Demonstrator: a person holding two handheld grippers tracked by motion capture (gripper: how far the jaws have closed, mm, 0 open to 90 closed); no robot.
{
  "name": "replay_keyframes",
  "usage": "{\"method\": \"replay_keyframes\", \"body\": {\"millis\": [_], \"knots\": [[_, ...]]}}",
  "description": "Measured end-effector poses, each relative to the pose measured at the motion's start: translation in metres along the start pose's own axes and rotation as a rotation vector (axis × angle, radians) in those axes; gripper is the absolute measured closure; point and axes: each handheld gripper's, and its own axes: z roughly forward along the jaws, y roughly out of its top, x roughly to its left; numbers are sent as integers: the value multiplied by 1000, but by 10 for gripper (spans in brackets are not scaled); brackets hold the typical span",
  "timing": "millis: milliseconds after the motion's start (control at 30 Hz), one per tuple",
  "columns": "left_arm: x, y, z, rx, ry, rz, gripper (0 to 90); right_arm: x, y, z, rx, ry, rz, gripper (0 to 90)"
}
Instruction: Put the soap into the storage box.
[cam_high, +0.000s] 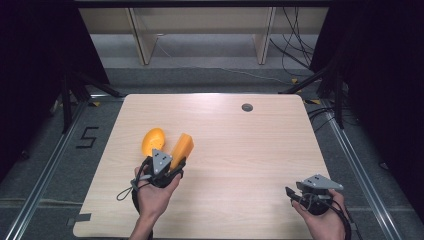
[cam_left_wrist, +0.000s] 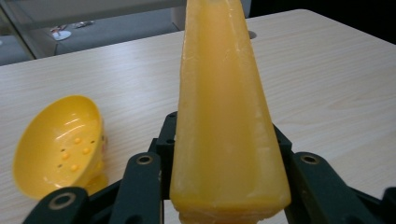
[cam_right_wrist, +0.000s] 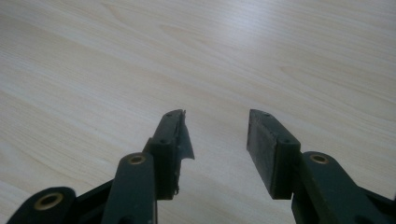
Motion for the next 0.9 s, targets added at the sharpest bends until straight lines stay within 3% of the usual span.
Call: {"method": "replay_keyframes", "body": {"millis": [300,333,667,700,733,900], "knots": [[10,3,-1,1,49,-15,603,2,1,0,0,7,22,567],[11,4,-1,3,60,-36,603,2,1,0,0,7,22,567],[26,9,0,-13,100,-73,603,1,1,-1,-5,17,20,567],[27,9,-1,-12,106,-76,603,6,1,-2,13,23,73,567],[30,10,-1,-17,111,-84,603,2,1,-1,-3,20,26,567],[36,13,-1,-28,130,-104,603,1,1,-1,-11,11,17,567]]}}
